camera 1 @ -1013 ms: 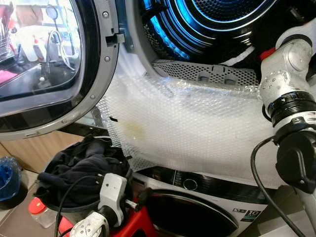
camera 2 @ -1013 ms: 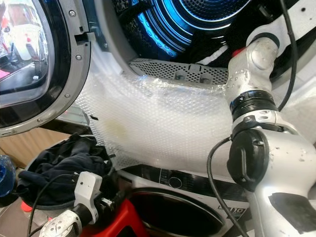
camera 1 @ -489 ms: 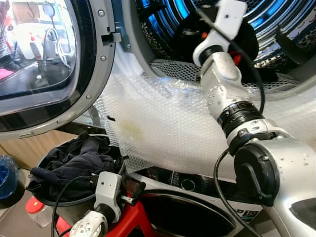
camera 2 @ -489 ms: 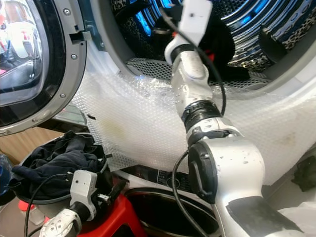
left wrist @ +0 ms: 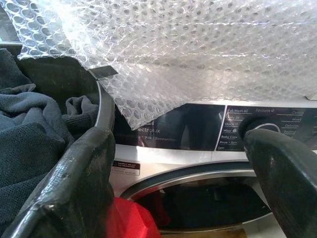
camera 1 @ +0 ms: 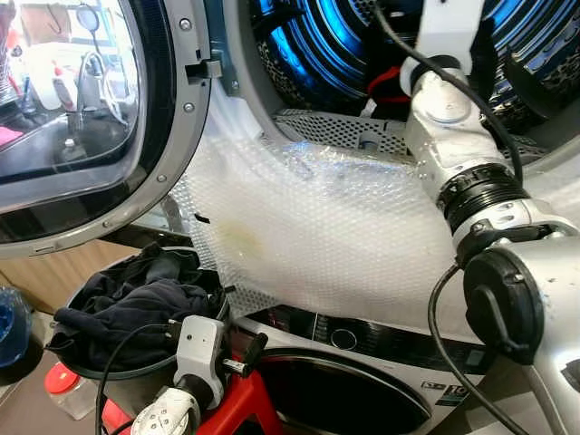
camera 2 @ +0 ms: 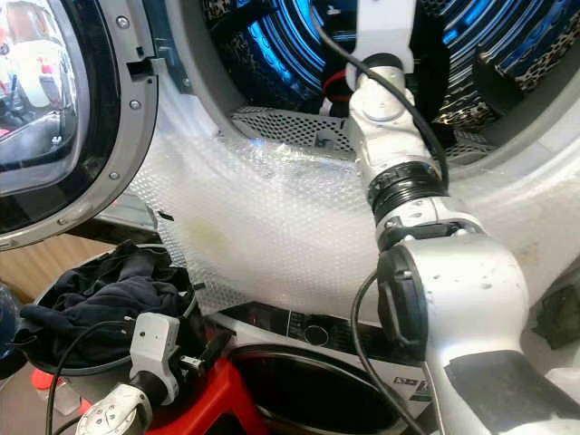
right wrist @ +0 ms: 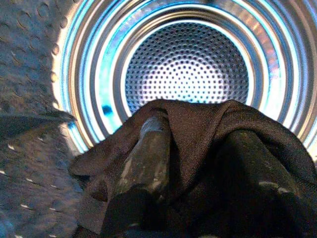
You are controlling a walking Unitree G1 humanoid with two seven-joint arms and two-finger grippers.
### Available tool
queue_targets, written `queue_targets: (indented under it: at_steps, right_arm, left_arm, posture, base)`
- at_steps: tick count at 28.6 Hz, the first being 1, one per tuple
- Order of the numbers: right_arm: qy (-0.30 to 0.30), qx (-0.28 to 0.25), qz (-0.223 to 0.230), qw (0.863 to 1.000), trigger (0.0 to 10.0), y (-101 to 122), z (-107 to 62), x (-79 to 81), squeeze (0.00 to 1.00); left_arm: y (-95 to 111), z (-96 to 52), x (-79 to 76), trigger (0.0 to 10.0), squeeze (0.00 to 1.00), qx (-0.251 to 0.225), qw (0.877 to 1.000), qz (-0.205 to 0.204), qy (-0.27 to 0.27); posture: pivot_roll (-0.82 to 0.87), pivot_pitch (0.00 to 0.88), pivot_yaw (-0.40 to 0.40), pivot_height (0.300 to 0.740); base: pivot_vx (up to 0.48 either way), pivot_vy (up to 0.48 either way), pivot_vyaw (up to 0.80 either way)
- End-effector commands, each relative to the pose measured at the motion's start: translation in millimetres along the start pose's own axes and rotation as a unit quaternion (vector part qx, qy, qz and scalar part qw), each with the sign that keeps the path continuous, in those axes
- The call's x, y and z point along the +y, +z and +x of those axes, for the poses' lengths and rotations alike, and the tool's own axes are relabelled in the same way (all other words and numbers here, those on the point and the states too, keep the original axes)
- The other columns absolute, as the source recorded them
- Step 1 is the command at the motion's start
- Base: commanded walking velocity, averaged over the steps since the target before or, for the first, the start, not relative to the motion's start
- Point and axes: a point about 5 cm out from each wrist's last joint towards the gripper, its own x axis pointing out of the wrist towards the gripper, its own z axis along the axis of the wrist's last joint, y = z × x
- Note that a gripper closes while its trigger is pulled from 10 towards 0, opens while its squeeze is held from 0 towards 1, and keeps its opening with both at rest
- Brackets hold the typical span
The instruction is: Clothes washing
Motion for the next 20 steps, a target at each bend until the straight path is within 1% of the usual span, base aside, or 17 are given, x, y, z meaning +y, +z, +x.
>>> queue_targets:
  at_steps: [1, 4, 6, 7, 10, 13, 15, 20]
  right_arm:
    - [-0.018, 0.003, -0.032, 0.999, 10.0, -2, 0.9, -7.0, 1.0]
    - [-0.025, 0.012, -0.026, 0.999, 10.0, -11, -0.5, -12.8, 1.0]
    - [-0.021, 0.021, -0.01, 1.0, 10.0, -16, -1.6, -13.8, 1.0]
    - [-0.016, 0.028, 0.019, 0.999, 10.0, -21, -2.8, -14.1, 1.0]
    - [-0.011, 0.033, 0.04, 0.999, 10.0, -25, -4.2, -14.0, 1.0]
    - [0.0, 0.042, 0.033, 0.999, 10.0, -30, -5.9, -11.7, 1.0]
    - [0.004, 0.056, 0.016, 0.998, 10.0, -39, -8.3, -11.7, 1.0]
    - [0.007, 0.059, 0.015, 0.998, 10.0, -44, -10.3, -12.5, 1.0]
  left_arm:
    - [-15, -2.0, 1.6, 10.0, 1.0, 0.039, 0.999, 0.005, 0.006]
    - [-15, -1.5, 2.2, 10.0, 1.0, 0.04, 0.999, 0.006, 0.005]
    - [-15, -1.2, 2.7, 10.0, 1.0, 0.041, 0.999, 0.005, 0.006]
    - [-15, -0.9, 3.2, 10.0, 1.0, 0.041, 0.999, 0.005, 0.006]
    - [-15, -0.4, 3.9, 10.0, 1.0, 0.041, 0.999, 0.001, 0.008]
    - [-15, 0.1, 3.0, 10.0, 1.0, 0.042, 0.999, 0.001, 0.005]
    - [-15, 0.7, 2.3, 10.0, 1.0, 0.043, 0.999, 0.0, 0.002]
    - [-16, 1.1, 2.0, 10.0, 1.0, 0.043, 0.999, -0.004, 0.004]
  posture:
    - [0.26, 0.025, 0.004, 0.74]
    - [0.25, 0.028, 0.009, 0.74]
    - [0.25, 0.028, 0.009, 0.74]
    - [0.24, 0.031, 0.012, 0.74]
    - [0.23, 0.033, 0.016, 0.74]
    - [0.22, 0.038, 0.022, 0.74]
    - [0.22, 0.038, 0.021, 0.74]
    - [0.22, 0.036, 0.022, 0.74]
  base:
    - [0.0, 0.0, 0.0]
    - [0.0, 0.0, 0.0]
    - [0.0, 0.0, 0.0]
    - [0.0, 0.0, 0.0]
    - [0.0, 0.0, 0.0]
    - [0.0, 0.0, 0.0]
    - [0.0, 0.0, 0.0]
    - [0.0, 0.0, 0.0]
